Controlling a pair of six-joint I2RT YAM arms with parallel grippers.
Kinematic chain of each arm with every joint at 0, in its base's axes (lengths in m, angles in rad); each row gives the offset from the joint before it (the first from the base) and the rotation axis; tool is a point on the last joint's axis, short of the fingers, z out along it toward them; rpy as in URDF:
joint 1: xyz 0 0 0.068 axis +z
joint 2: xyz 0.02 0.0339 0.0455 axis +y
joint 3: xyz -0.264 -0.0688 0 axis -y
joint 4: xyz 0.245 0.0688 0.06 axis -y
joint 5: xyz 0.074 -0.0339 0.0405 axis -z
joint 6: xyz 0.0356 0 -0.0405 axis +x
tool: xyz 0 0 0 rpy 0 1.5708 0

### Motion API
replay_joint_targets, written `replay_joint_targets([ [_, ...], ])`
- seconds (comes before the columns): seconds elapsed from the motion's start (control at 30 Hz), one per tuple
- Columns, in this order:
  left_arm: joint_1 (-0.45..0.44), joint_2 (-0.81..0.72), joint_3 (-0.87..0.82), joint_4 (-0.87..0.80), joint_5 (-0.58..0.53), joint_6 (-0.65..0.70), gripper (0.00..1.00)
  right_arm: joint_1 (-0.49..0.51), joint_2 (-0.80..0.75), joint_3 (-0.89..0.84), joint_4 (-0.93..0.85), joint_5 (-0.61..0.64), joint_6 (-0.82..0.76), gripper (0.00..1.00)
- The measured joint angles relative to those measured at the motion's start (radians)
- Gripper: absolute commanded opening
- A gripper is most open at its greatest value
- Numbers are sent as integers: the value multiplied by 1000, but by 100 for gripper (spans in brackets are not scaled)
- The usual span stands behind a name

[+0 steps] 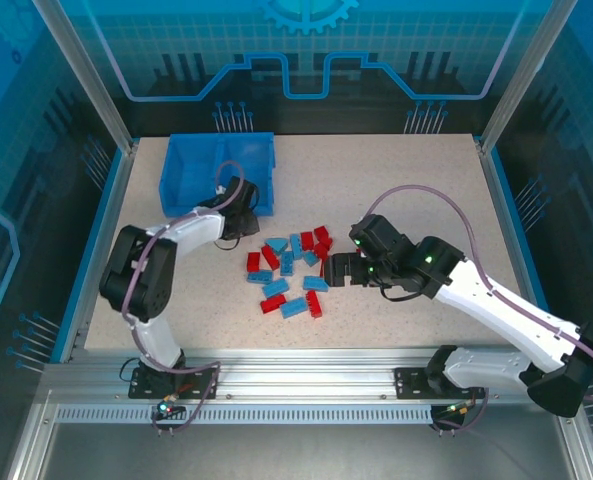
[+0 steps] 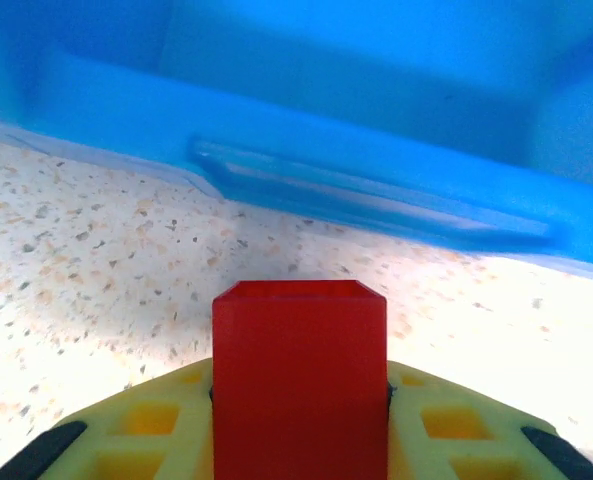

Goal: Sort the legos into containers by color

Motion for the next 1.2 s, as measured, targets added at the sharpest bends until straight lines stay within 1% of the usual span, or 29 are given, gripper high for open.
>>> replay_joint_targets([
  [0.2,0,-213,-8,-31,25,1,23,8,-12,0,28,0,6,100],
  [0.27,0,-241,23,-62,23,4,23,8,-13,0,32,0,6,100],
  [0.33,0,-230,90,-91,13,14,23,8,-13,0,37,0,6,100],
  [0.43,10,-156,232,-120,4,31,23,10,-14,0,37,2,10,100],
  [0.53,31,-45,375,-130,4,46,23,21,-20,0,36,8,19,100],
  [0.7,74,210,610,-151,5,55,23,39,-64,0,35,23,40,100],
  [0.83,95,408,780,-204,6,56,30,41,-103,0,31,36,51,100],
  [0.87,98,444,806,-217,7,56,35,42,-112,-1,28,41,53,100],
  [0.9,100,471,822,-230,8,57,42,43,-121,-2,25,47,56,100],
  [1.0,100,503,837,-264,10,60,53,45,-141,-8,17,53,64,100],
  [1.07,100,503,842,-283,13,57,57,45,-148,-9,11,61,66,100],
  [1.2,99,484,849,-292,16,53,57,45,-150,-9,4,72,66,100],
])
